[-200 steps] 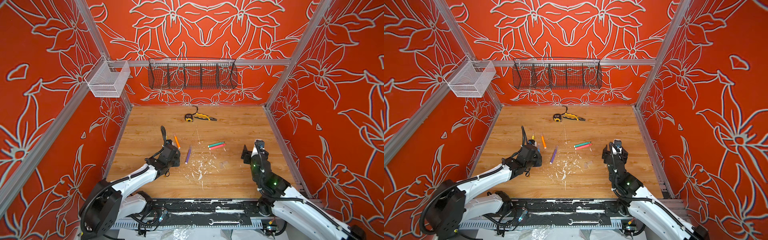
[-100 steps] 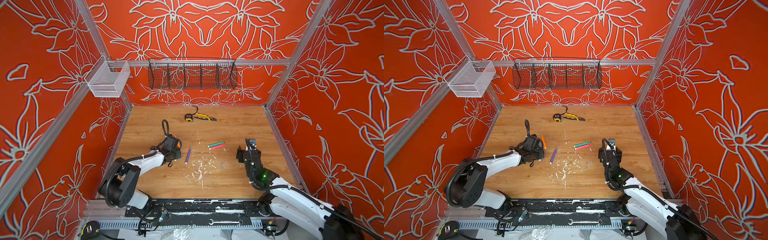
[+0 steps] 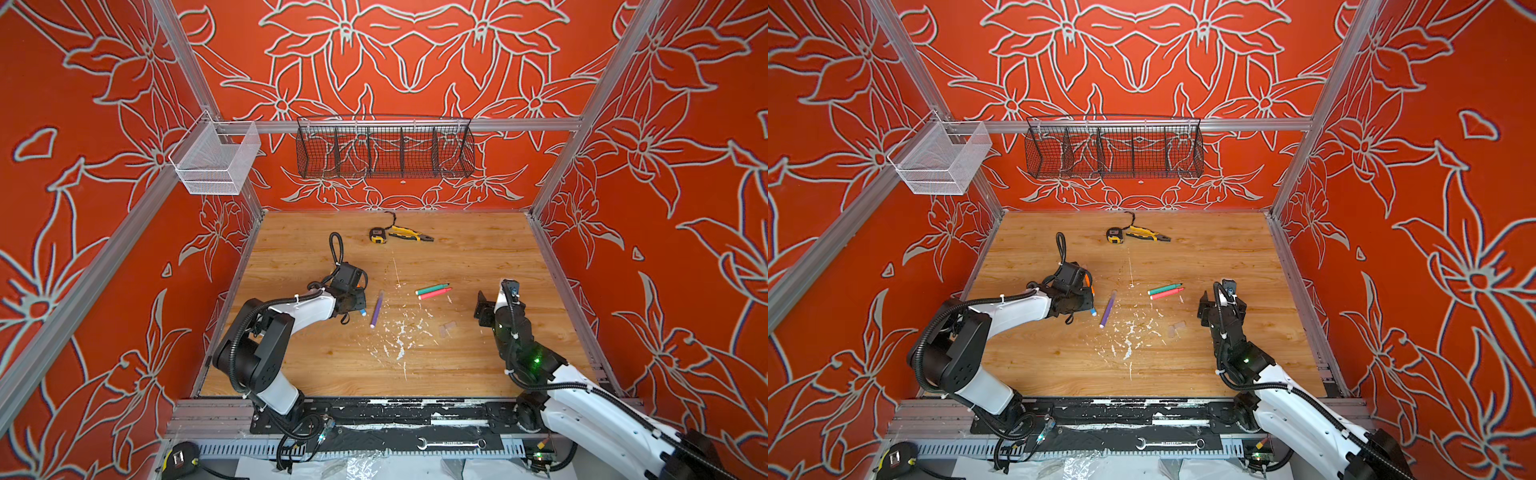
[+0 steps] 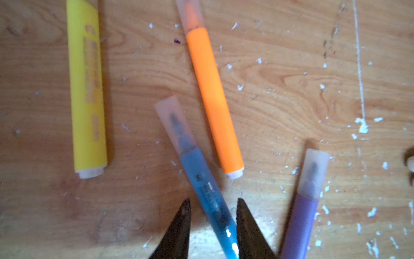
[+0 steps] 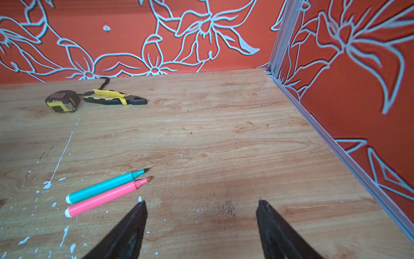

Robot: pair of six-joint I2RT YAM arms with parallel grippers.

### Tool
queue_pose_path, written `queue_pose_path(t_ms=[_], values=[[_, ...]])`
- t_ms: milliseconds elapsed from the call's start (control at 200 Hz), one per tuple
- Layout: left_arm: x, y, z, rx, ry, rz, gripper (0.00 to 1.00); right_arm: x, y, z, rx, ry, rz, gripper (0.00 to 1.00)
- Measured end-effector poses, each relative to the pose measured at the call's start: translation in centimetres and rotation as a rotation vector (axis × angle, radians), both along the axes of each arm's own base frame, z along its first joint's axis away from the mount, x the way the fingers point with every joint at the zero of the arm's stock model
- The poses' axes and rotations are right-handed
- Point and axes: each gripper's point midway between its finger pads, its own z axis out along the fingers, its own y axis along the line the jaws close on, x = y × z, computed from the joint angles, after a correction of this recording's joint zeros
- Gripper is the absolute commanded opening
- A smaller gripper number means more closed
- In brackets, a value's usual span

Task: Insert the pens into the pen caps
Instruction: 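Lower the capped blue marker with the left gripper while the right gripper withdraws, then release the blue marker and move the left gripper toward the pink marker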

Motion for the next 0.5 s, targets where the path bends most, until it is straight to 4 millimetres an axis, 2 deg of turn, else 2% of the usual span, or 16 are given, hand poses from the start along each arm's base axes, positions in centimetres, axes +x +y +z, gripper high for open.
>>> queue_pose_path(t_ms=[160,260,360,500], values=[[0.9,-0.5,1.5,-0.006,-0.026,-0.019,0.35,0.1,0.1,-0.3,-0.005,0.01,0.001,0.78],[1.5,-0.8,4.5,-0.017,-0.079,-0.043,0.38,0.1,0.1,-0.6,-0.012,0.021,0.002,0.78],[2.2,-1.4,10.3,-0.058,-0.209,-0.073,0.46,0.1,0.1,-0.8,-0.016,0.028,0.002,0.77],[2.4,-2.2,20.3,-0.145,-0.463,-0.128,0.52,0.2,0.1,-1.2,-0.024,0.041,0.001,0.77]])
